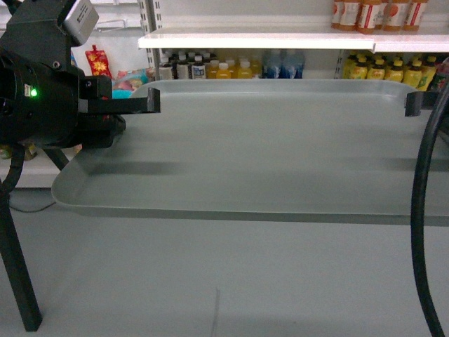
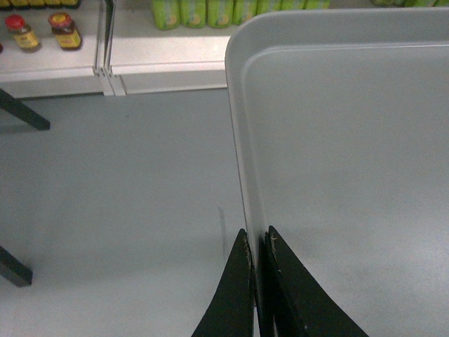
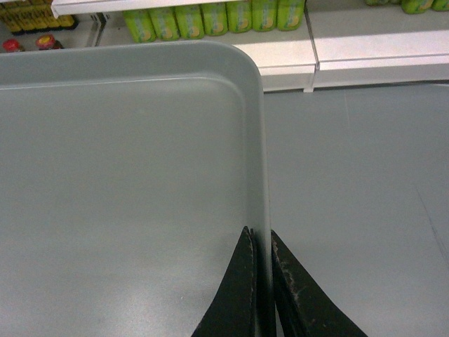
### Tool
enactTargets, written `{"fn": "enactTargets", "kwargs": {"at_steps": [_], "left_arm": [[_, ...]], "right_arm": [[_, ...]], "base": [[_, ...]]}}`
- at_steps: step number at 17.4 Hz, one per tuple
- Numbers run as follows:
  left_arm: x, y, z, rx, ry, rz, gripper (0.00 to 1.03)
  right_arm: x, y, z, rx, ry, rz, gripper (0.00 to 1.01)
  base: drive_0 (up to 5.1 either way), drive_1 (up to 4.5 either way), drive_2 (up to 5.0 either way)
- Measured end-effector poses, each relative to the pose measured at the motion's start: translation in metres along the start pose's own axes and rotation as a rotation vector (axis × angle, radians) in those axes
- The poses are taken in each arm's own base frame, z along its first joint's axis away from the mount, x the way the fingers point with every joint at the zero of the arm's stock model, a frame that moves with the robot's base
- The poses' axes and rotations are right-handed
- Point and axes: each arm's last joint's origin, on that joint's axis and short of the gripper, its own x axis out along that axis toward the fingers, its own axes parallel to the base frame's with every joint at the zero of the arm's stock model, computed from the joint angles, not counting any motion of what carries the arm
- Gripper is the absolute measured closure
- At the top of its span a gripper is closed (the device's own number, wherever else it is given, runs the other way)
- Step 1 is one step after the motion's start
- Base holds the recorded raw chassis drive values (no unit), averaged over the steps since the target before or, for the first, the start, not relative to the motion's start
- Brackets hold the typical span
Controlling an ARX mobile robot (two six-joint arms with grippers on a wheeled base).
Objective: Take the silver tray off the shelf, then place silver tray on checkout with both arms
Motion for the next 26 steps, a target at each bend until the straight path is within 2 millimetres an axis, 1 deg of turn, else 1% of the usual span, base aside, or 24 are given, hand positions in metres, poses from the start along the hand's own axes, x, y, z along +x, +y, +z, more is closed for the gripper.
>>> {"fn": "enactTargets", "kwargs": {"at_steps": [21,26], "left_arm": [[0.0001,0.0,-0.0003,0.001,0.002,-0.001,1.0],[-0.0005,0.0,-0.0004,0.001,0.005,0.001,1.0]], "right_arm": [[-0.0001,0.0,-0.0004,-0.001,0.004,0.0,0.98],[-0.0001,0.0,-0.0005,-0.001,0.005,0.0,0.98]], "base": [[0.1,-4.08,4.2],[0.0,0.0,0.0]]}}
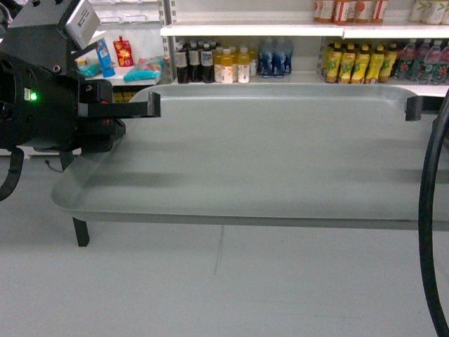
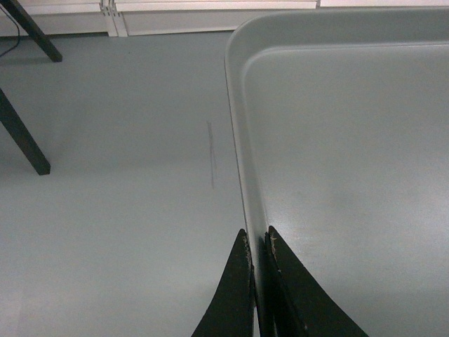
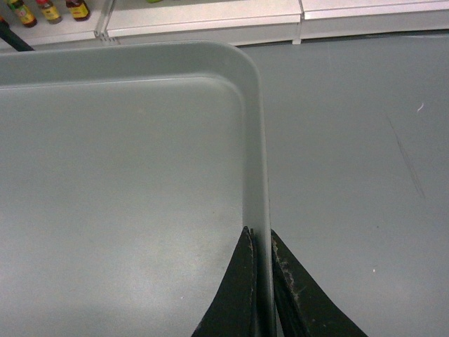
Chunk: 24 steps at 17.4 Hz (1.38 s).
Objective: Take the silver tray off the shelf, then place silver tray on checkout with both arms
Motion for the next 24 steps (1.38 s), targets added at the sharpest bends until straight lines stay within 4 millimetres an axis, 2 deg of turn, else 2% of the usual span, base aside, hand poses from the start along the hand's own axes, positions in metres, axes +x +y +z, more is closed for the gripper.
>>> {"fn": "enactTargets", "kwargs": {"at_steps": [6,24], "left_arm": [[0.0,-0.0001,0.0005,0.0,-0.005,-0.001,1.0],[0.0001,-0.0001,0.0004,0.0,-0.005,-0.001,1.0]], "right_arm": [[0.0,0.0001,0.0004,0.001,-0.004,0.001,0.98],[0.0,0.0,0.0002,0.0,-0.002,-0.002,0.98]], "base": [[0.0,0.0,0.0],[-4.8,2.51,2.5]]}}
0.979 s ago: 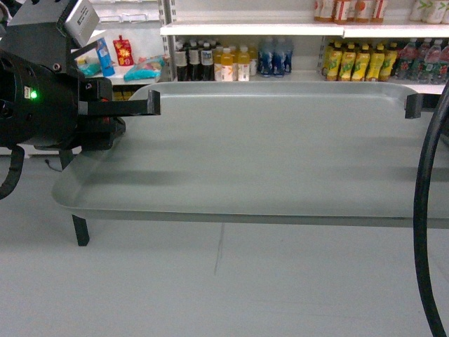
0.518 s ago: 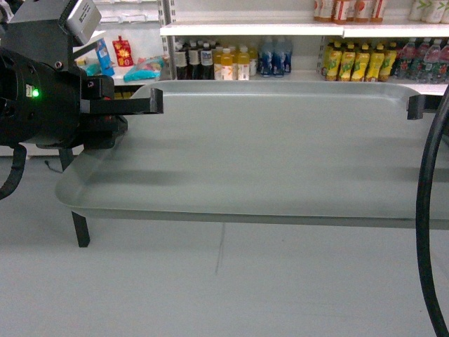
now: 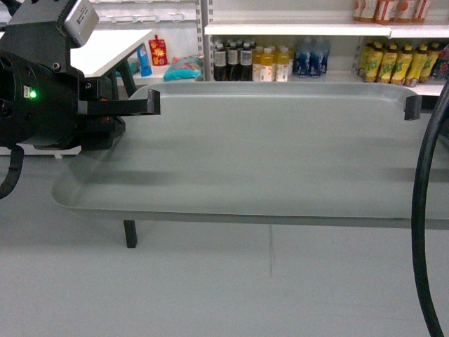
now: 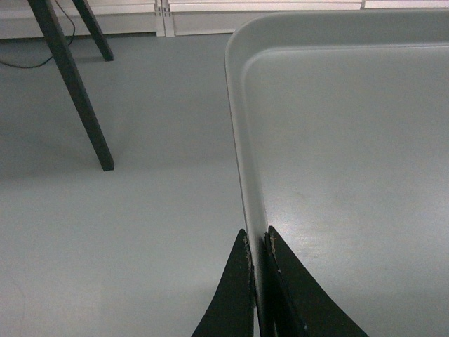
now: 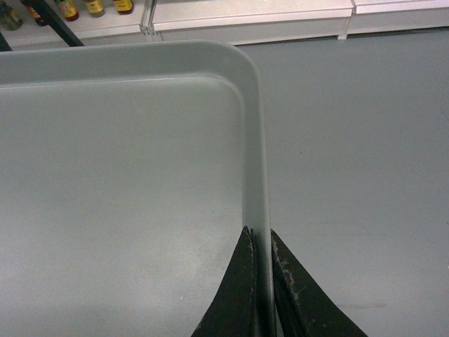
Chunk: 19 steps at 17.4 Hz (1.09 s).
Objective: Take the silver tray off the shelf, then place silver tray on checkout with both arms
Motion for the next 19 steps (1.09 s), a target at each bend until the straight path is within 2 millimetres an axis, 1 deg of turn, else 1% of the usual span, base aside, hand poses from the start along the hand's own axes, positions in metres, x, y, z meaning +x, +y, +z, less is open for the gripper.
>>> {"fn": "enactTargets", "kwargs": {"at_steps": [19], "left_arm": [[0.0,-0.0003,0.0001,0.0,-0.001,-0.001,1.0]], "right_arm": [[0.0,-0.0002,0.0003,0.001,-0.003,0.0,0.98]], "base": [[-5.0,2.45,2.5]]}}
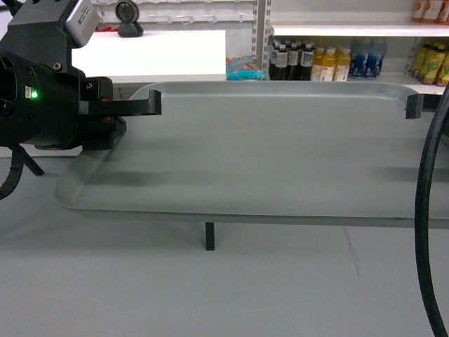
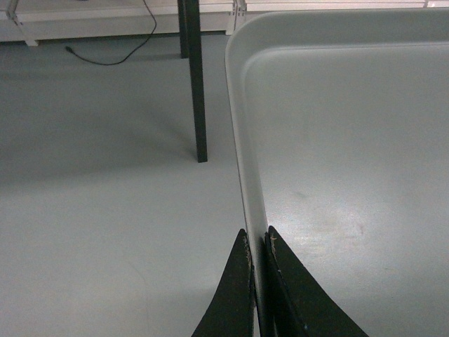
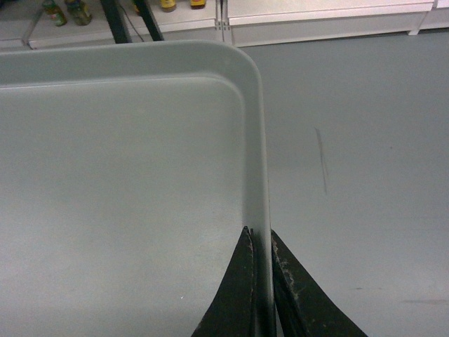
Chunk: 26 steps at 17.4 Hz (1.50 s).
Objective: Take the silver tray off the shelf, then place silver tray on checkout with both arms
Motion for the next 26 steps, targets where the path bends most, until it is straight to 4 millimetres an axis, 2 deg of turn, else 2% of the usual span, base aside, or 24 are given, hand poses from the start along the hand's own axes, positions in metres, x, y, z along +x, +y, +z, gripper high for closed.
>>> {"fn": "enactTargets", "kwargs": {"at_steps": [26], "left_arm": [[0.0001,0.0015,-0.0002,-0.002,0.004,0.004,1.0]], "right_arm": [[-0.0001,0.0005,0.0002,0.0,-0.003,0.001,0.98]], "base": [[-5.1,2.34,2.3]]}}
